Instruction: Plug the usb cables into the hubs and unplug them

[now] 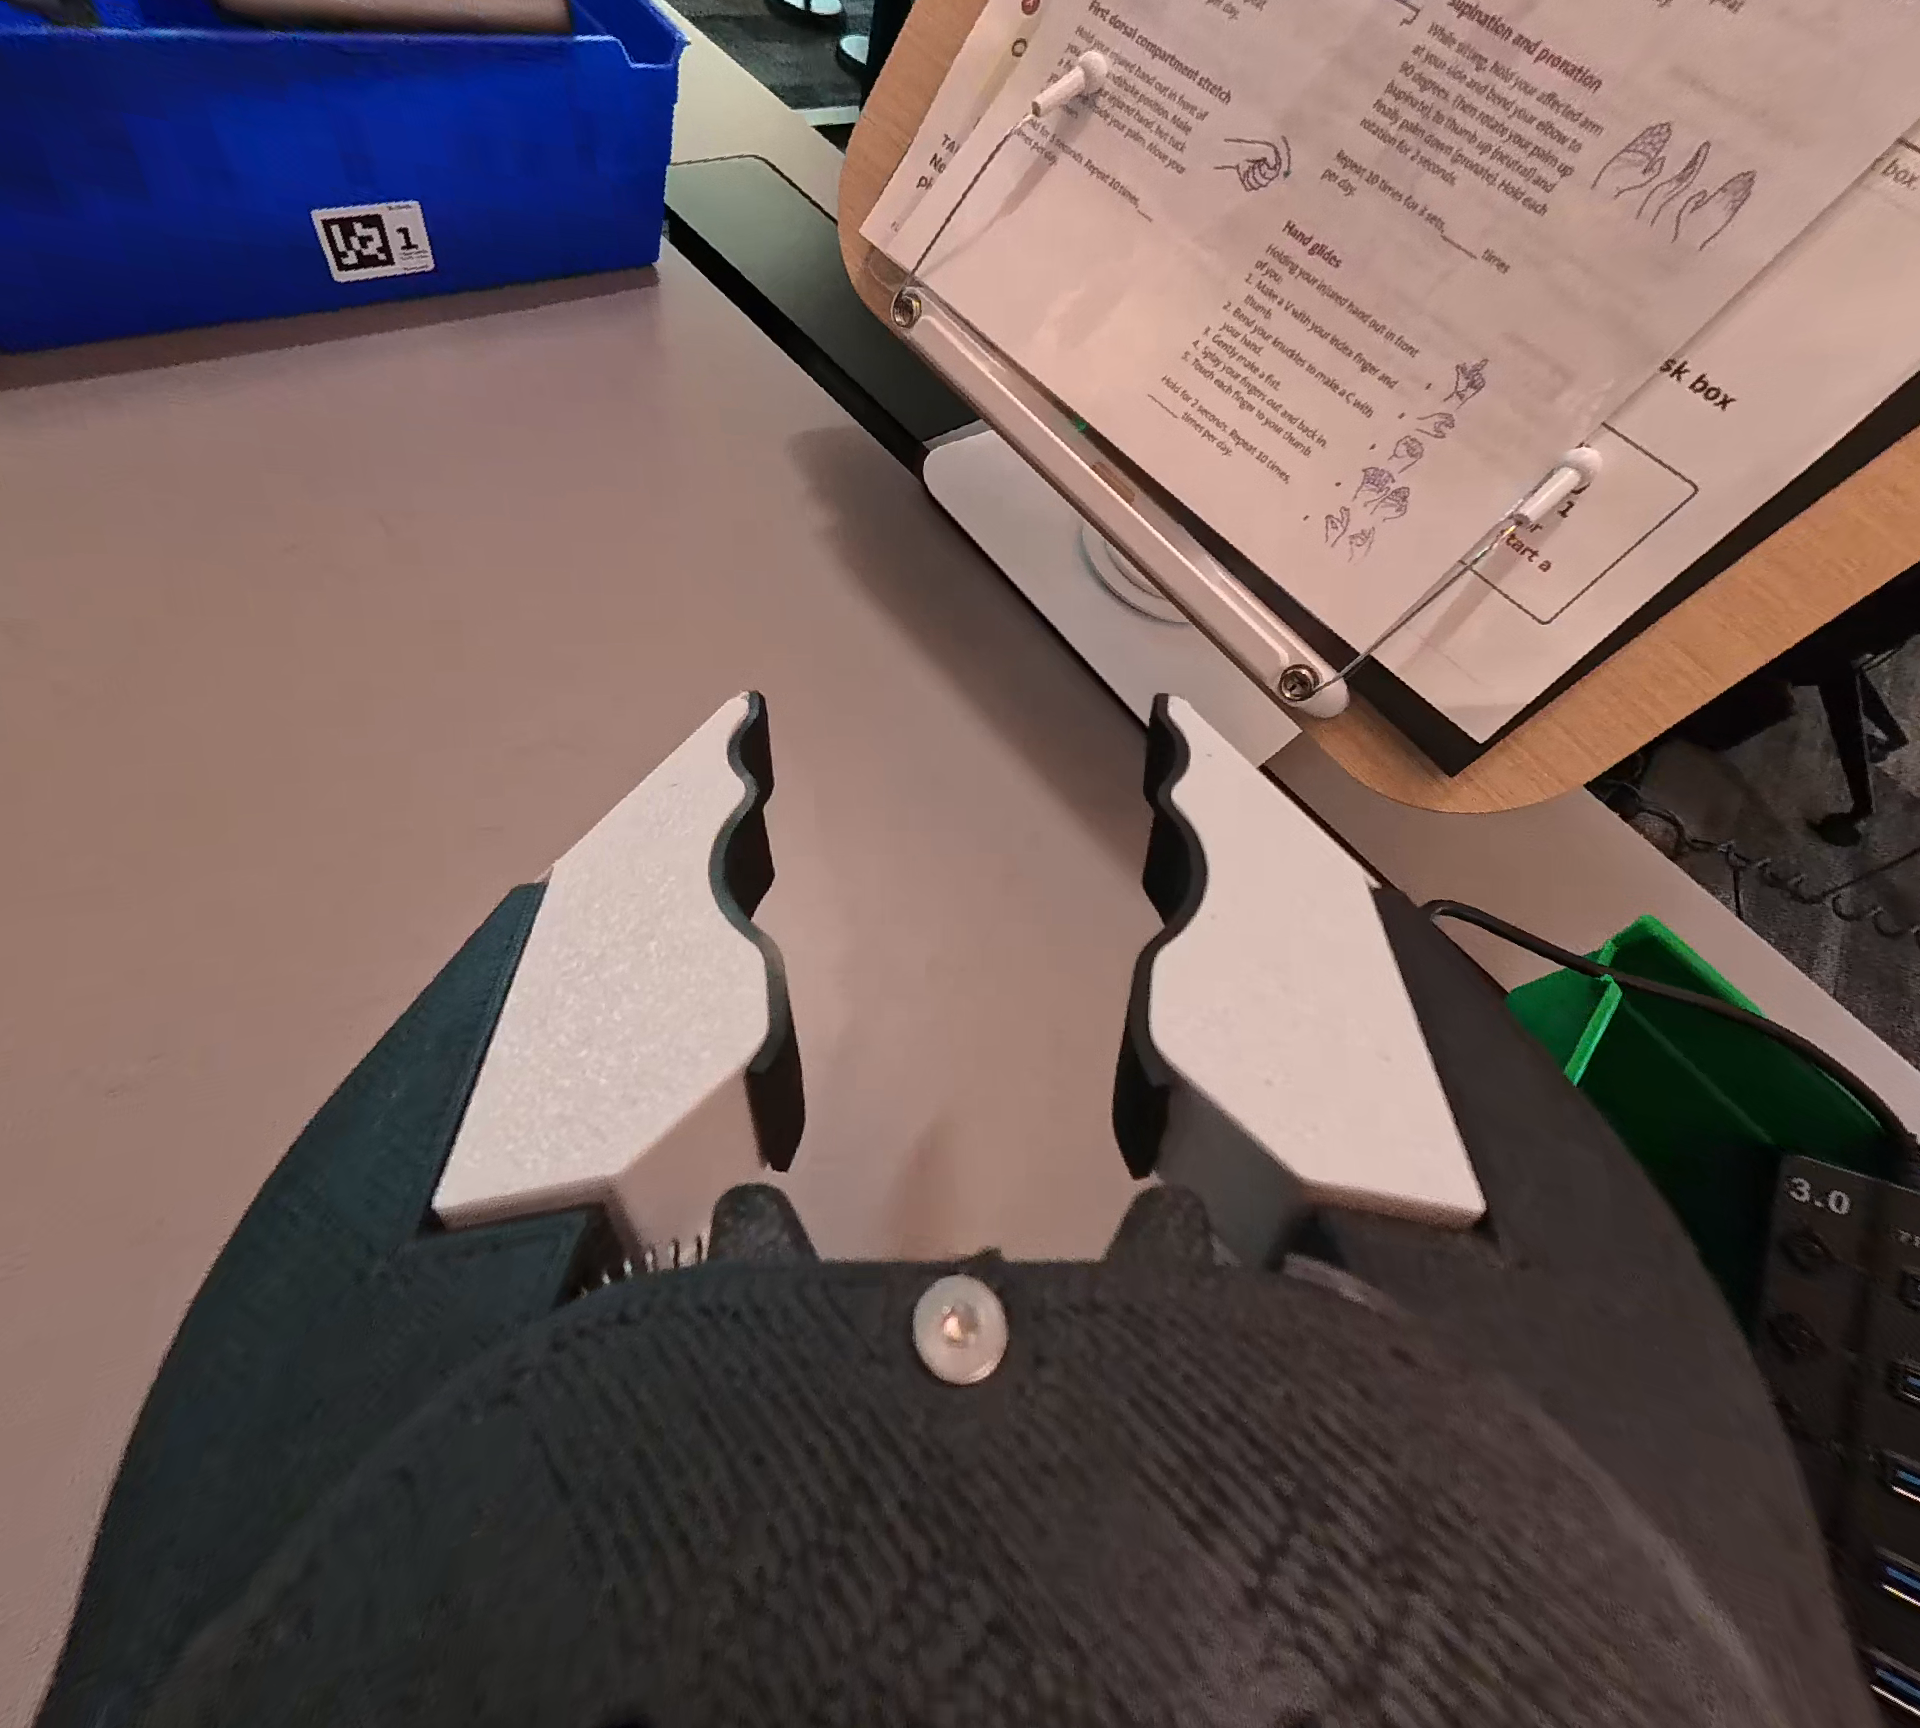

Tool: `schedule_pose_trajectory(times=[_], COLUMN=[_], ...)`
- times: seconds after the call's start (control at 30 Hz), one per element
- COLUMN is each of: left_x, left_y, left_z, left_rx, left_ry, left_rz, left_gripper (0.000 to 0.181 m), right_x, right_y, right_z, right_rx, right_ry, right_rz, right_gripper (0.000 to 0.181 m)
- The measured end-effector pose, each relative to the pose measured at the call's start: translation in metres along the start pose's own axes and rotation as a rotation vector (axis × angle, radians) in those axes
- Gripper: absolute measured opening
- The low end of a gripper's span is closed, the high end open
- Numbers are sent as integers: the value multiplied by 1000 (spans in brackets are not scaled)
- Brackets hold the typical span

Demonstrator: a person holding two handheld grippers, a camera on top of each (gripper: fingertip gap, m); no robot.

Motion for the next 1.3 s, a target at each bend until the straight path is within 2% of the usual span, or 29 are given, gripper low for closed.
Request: schedule_pose_trajectory(times=[0.03, 0.23, 0.3, 0.4, 0.53, 0.6, 0.7, 0.77, 0.8, 0.83, 0.87, 0.97, 1.03, 1.1, 1.17, 1.23, 1.27, 1.3], left_x=[6, 33, 39, 39, 18, 1, -31, -50, -58, -64, -68, -71, -70, -67, -76, -86, -90, -90], left_y=[-2, -8, -8, 0, 29, 49, 77, 94, 101, 107, 110, 116, 119, 122, 123, 128, 130, 133], left_z=[-7, -56, -84, -137, -211, -241, -276, -289, -292, -295, -297, -302, -305, -308, -312, -312, -311, -310], left_rx=[-14, -57, -140, -342, -635, -740, -890, -946, -958, -964, -978, -1021, -1038, -1050, -1083, -1048, -1030, -994], left_ry=[30, 285, 332, 396, 480, 532, 567, 562, 558, 555, 547, 506, 495, 470, 469, 537, 612, 679], left_rz=[-25, -117, -140, -135, -23, 44, 159, 233, 265, 293, 302, 290, 228, 168, 215, 276, 287, 279], left_gripper=[11, 9, 9, 9, 9, 9, 9, 9, 9, 9, 9, 9, 11, 30, 30, 25, 10, 10], right_x=[0, 7, 17, 41, 75, 88, 99, 102, 102, 100, 100, 101, 103, 105, 107, 107, 107, 106], right_y=[0, 1, 0, -6, -22, -31, -46, -59, -64, -71, -77, -84, -85, -88, -87, -85, -82, -78], right_z=[0, 2, 6, 20, 44, 52, 47, 37, 33, 33, 33, 28, 24, 21, 21, 27, 25, 22], right_rx=[-3, -3, 20, 131, 350, 457, 520, 547, 561, 611, 657, 671, 670, 684, 691, 713, 691, 674], right_ry=[-2, 23, 82, 210, 379, 472, 535, 549, 545, 514, 495, 492, 519, 556, 586, 578, 596, 635], right_rz=[0, -35, -88, -213, -378, -436, -557, -633, -662, -688, -705, -752, -798, -840, -847, -820, -808, -782], right_gripper=[72, 72, 74, 83, 102, 100, 86, 64, 30, 18, 13, 11, 11, 11, 11, 11, 11, 15])
Point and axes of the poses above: each gripper's, where its closed fingertips meet, y out along the fingers, x out of its top, z = x × y across the jaws, the point moved 3 cm from there along -y, back along the fingers, and after that the axes turned 12 degrees about -x, right-handed, at the moved point
